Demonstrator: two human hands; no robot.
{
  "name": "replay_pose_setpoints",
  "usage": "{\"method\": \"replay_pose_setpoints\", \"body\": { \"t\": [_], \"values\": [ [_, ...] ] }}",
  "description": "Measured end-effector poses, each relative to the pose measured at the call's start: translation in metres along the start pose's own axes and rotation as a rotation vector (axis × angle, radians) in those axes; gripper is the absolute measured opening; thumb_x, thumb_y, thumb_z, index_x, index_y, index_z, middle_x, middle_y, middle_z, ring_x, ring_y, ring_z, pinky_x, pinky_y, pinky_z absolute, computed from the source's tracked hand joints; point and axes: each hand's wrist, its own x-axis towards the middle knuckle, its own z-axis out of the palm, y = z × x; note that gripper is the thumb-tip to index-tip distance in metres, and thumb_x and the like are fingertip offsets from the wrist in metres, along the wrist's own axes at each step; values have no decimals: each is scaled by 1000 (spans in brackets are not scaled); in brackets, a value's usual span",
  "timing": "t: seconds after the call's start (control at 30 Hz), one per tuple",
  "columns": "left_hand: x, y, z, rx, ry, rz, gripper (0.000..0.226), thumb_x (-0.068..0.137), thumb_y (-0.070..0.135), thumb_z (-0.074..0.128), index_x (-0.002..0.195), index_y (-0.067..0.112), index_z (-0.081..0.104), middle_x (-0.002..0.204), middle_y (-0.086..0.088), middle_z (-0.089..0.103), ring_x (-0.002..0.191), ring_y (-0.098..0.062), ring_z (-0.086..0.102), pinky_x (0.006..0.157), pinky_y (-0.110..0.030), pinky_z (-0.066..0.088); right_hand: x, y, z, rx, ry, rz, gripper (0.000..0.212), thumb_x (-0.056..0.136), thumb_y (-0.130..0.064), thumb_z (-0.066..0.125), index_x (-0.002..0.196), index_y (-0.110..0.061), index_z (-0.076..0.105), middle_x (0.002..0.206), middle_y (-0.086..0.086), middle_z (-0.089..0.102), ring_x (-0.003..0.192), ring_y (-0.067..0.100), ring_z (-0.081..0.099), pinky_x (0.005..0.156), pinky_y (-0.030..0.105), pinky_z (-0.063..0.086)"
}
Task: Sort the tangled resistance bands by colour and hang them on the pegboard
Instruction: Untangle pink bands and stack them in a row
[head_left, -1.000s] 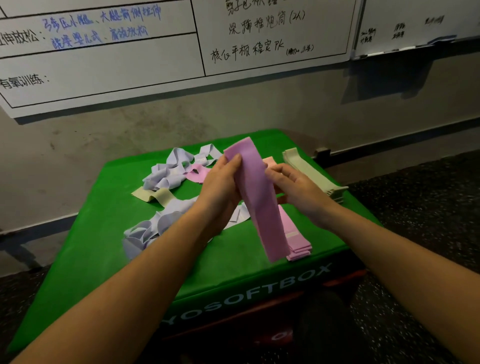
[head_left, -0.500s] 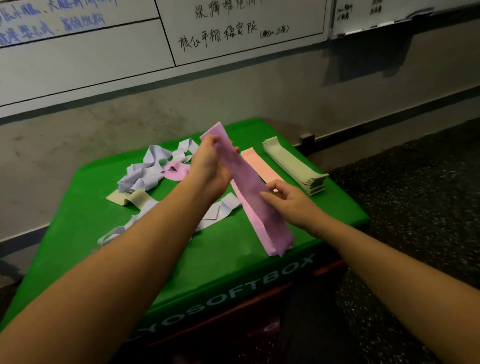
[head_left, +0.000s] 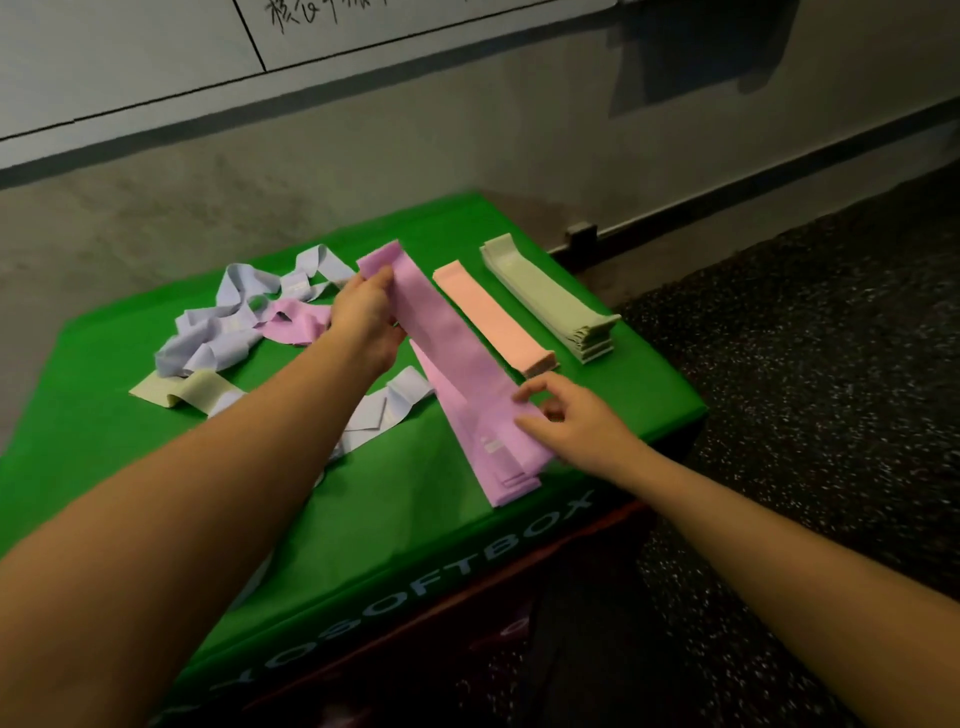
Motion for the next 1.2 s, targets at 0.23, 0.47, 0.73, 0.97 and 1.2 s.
{"method": "replay_pose_setpoints", "body": {
  "t": [0.23, 0.47, 0.73, 0.97, 1.2],
  "values": [
    [44, -34, -4, 234, 44, -2, 15, 102, 16, 52, 115, 18, 57, 117, -7, 62, 109, -24, 60, 90, -42, 55, 11, 20, 4, -75, -88, 14, 11, 89, -19, 71, 95, -28, 74, 91, -12, 72, 83, 3, 65, 79, 20, 52],
    [77, -69, -7, 598, 82, 36, 17, 98, 12, 57, 115, 11, 58, 102, -5, 61, 89, -19, 59, 85, -36, 55, 12, 34, -5, -396, -314, -132, 28, 90, -31, 69, 117, -24, 70, 104, -13, 64, 94, 0, 58, 86, 12, 45],
    [95, -81, -13, 771, 72, 89, 16, 97, 11, 58, 110, 19, 57, 106, -5, 61, 91, -20, 60, 87, -39, 57, 16, 48, -10, -360, -238, -268, 17, 89, -28, 70, 105, -25, 76, 89, -17, 51, 84, 0, 54, 76, 17, 42],
    [102, -81, -11, 878, 15, 131, 18, 96, 9, 60, 111, 18, 60, 99, -2, 60, 76, -12, 56, 58, -23, 48, 14, 57, -3, -515, -200, -463, 26, 88, -49, 61, 102, -33, 76, 95, -10, 56, 90, 9, 43, 78, 34, 44],
    [97, -75, -26, 1163, -48, 388, 33, 94, 15, 60, 127, 18, 56, 140, -6, 37, 95, -15, 52, 84, -26, 53, 11, 39, -7, -400, -229, -286, 35, 89, -57, 58, 106, -31, 74, 92, -13, 56, 93, 5, 50, 85, 33, 46]
  ]
}}
